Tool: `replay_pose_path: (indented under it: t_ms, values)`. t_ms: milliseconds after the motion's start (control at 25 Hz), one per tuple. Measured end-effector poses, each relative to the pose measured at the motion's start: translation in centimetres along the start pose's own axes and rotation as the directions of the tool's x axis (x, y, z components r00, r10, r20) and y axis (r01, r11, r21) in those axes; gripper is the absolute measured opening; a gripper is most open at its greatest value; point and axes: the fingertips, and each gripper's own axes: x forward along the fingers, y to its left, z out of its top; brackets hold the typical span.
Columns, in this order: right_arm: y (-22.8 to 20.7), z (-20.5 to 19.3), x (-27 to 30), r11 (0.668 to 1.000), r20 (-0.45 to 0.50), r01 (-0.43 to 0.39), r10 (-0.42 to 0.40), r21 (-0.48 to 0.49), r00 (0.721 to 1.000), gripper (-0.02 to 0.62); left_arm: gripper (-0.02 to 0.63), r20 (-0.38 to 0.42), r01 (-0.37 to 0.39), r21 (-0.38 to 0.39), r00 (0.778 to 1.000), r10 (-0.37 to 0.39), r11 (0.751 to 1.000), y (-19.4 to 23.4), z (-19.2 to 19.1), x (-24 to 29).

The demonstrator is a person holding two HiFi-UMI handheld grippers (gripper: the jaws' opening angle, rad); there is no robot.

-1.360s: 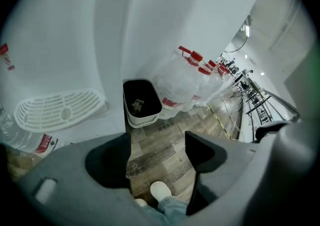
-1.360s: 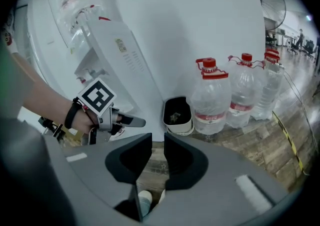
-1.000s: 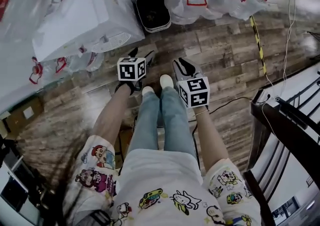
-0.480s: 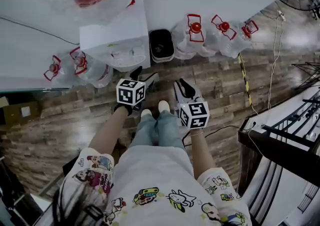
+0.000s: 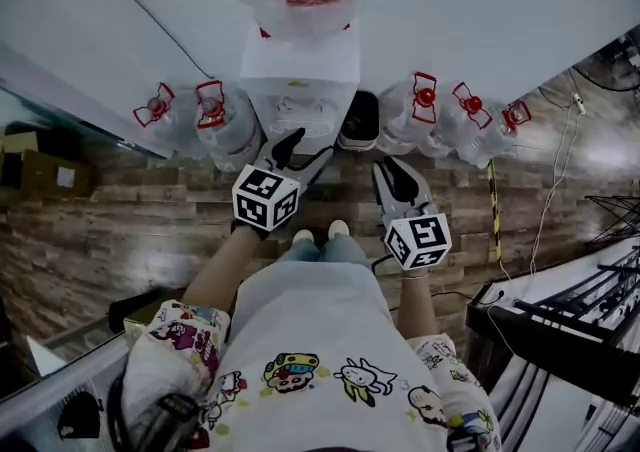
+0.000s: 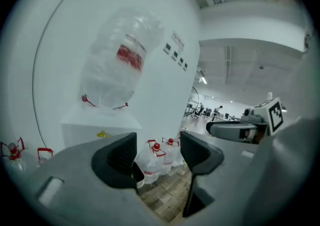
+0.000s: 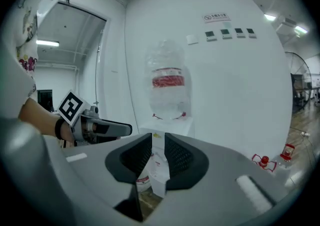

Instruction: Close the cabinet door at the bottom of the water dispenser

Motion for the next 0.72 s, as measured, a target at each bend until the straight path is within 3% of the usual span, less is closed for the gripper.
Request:
replay_pose_path:
  t_ms: [320, 720]
  values:
    - [5.7, 4.8, -0.9, 0.988, 0.089, -0.134, 0.141, -0.076, 0.986, 0.072, 0.198, 0.164, -0.088, 0.043, 0.983, 0.08, 0.995, -0.9, 4.4, -9.5]
    - [9.1, 5.8, -2.0, 0.972, 0.118, -0.23, 0.235, -0.053, 0.965, 0.017, 0.104, 0.209, -0.189, 0.016, 0.961, 0.182, 0.982, -2.1, 3.5, -15.8]
